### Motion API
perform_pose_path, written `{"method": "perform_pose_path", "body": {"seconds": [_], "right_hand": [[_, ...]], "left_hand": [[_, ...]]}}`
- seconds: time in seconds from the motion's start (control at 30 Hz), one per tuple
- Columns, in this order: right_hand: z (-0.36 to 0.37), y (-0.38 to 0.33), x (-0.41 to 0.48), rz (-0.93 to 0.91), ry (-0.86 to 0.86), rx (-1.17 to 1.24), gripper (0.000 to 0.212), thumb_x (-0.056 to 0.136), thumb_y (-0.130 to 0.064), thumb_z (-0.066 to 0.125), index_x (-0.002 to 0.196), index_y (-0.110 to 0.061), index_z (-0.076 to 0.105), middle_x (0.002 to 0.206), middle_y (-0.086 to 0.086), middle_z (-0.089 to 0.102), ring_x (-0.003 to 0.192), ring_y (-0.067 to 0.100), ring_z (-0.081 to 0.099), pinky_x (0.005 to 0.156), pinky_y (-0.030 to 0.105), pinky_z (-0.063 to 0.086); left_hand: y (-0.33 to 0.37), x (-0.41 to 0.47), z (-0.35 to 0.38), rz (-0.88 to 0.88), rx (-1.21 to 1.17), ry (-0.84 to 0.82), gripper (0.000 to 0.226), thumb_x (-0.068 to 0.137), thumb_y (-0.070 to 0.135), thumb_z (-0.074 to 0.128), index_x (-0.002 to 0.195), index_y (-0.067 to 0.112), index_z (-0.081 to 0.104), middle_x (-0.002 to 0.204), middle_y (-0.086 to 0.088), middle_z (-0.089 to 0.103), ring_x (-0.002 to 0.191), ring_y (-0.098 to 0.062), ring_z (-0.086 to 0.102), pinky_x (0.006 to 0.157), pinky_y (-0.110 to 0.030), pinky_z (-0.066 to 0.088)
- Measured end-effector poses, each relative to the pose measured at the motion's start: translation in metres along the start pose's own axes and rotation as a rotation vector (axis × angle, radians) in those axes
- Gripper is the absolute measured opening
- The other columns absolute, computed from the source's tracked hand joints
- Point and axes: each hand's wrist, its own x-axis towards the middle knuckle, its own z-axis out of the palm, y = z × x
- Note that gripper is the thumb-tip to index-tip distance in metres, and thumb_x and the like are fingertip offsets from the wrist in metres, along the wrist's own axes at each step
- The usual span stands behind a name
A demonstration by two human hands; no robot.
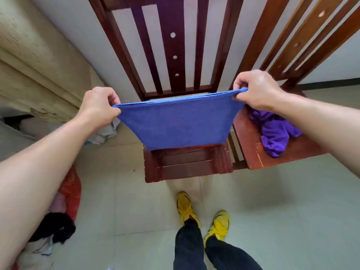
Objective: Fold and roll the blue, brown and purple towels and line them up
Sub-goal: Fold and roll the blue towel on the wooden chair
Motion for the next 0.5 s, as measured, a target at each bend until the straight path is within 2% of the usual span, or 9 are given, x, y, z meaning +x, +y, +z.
{"method": "perform_pose_path", "body": {"seconds": [0.2,0.3,0.4,0.5], "right_hand": [[-0.027,-0.019,0.006,-0.081,0.142,-0.062,0.013,0.072,-0.017,0.068,0.071,-0.022,0.056,0.066,-0.008,0.053,0.074,0.023,0.052,0.063,0.030,0.035],[-0.017,-0.012,-0.001,-0.080,0.126,-0.116,0.014,0.073,-0.016,0.068,0.073,-0.023,0.056,0.074,-0.007,0.054,0.076,0.023,0.051,0.065,0.030,0.035],[0.011,0.002,-0.012,-0.087,0.060,-0.167,0.017,0.073,-0.012,0.068,0.074,-0.025,0.057,0.082,-0.005,0.053,0.082,0.020,0.049,0.068,0.032,0.036],[0.048,0.025,-0.029,-0.064,-0.018,-0.197,0.018,0.074,-0.010,0.067,0.075,-0.025,0.057,0.087,-0.004,0.054,0.090,0.022,0.051,0.069,0.033,0.039]], "left_hand": [[0.004,0.003,-0.031,0.067,0.006,0.136,0.020,0.067,-0.003,0.060,0.069,0.017,0.061,0.069,-0.003,0.059,0.074,-0.027,0.053,0.067,-0.029,0.040],[0.000,-0.005,-0.017,0.089,0.018,0.110,0.021,0.067,-0.003,0.059,0.070,0.017,0.059,0.071,-0.002,0.060,0.073,-0.026,0.052,0.066,-0.030,0.042],[-0.012,-0.017,0.014,0.087,0.038,0.050,0.021,0.069,-0.002,0.057,0.071,0.019,0.057,0.079,-0.002,0.059,0.078,-0.027,0.053,0.069,-0.038,0.048],[-0.024,-0.035,0.057,0.055,0.078,-0.047,0.021,0.073,-0.001,0.057,0.074,0.020,0.054,0.085,0.001,0.056,0.083,-0.026,0.051,0.070,-0.036,0.045]]}}
